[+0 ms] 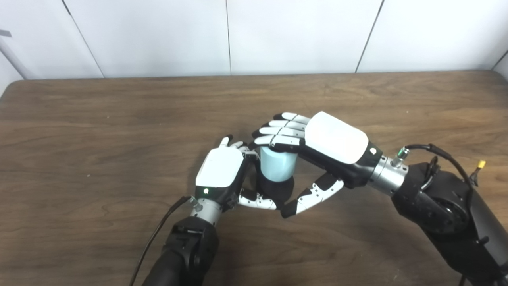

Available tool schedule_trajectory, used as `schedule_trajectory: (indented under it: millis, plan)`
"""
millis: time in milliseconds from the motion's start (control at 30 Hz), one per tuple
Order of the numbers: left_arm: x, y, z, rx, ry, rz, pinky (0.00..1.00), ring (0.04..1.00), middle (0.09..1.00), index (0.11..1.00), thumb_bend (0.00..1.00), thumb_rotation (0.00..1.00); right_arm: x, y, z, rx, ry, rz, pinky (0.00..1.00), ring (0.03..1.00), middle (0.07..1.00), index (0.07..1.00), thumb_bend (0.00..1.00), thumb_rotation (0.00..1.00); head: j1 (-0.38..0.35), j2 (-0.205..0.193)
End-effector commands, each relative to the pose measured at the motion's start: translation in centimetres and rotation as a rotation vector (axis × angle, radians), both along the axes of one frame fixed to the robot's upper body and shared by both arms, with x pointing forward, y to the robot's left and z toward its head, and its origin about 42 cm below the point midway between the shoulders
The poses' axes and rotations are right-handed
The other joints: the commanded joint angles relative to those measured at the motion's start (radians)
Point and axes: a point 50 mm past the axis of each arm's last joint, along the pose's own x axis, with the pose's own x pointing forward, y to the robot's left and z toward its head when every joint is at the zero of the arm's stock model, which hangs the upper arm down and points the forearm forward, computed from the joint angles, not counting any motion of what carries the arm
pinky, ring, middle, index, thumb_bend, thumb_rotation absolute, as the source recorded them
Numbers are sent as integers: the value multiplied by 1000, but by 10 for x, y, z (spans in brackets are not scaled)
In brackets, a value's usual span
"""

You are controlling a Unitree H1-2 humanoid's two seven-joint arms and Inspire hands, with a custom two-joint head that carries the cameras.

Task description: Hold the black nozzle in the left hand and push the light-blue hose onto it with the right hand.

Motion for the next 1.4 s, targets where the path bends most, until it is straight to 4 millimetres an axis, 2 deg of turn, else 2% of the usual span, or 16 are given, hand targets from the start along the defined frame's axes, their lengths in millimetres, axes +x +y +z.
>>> schedule_trajectory:
  millis: [0,133,267,400,467,633,1200,1367]
  plan:
    - [-3,-5,0,-7,22,-13,1000,875,749,480,523,54,-4,-11,-29,-147,158,-31,914,881,855,852,643,911,0,1]
    - [-3,-4,-1,-11,21,-14,1000,872,749,479,523,54,-1,-10,-12,-81,129,-38,931,920,905,912,609,880,-2,-4]
    - [-3,-4,-1,-12,27,-12,1000,872,749,479,524,54,0,-11,8,-30,96,-46,930,932,923,924,598,884,-3,-7]
    - [-3,-4,-2,-18,29,-13,1000,868,743,479,523,53,-1,-11,25,-7,64,-52,980,971,957,945,587,911,-2,-8]
    - [-3,-4,-3,-20,33,-13,1000,871,744,479,523,53,0,-10,32,-7,41,-57,990,982,968,956,591,963,-2,-11]
    - [-3,-3,-5,-14,35,-14,1000,870,745,479,524,53,-1,-11,44,-2,19,-67,986,989,974,968,593,996,-3,-13]
    - [-3,-1,-5,-12,43,-12,1000,871,748,480,523,53,0,-18,59,37,-10,-82,970,976,973,966,582,993,-5,-14]
    - [-3,-1,-5,-8,37,-11,1000,866,745,480,523,53,1,-24,60,69,1,-107,959,969,971,959,540,919,-5,-14]
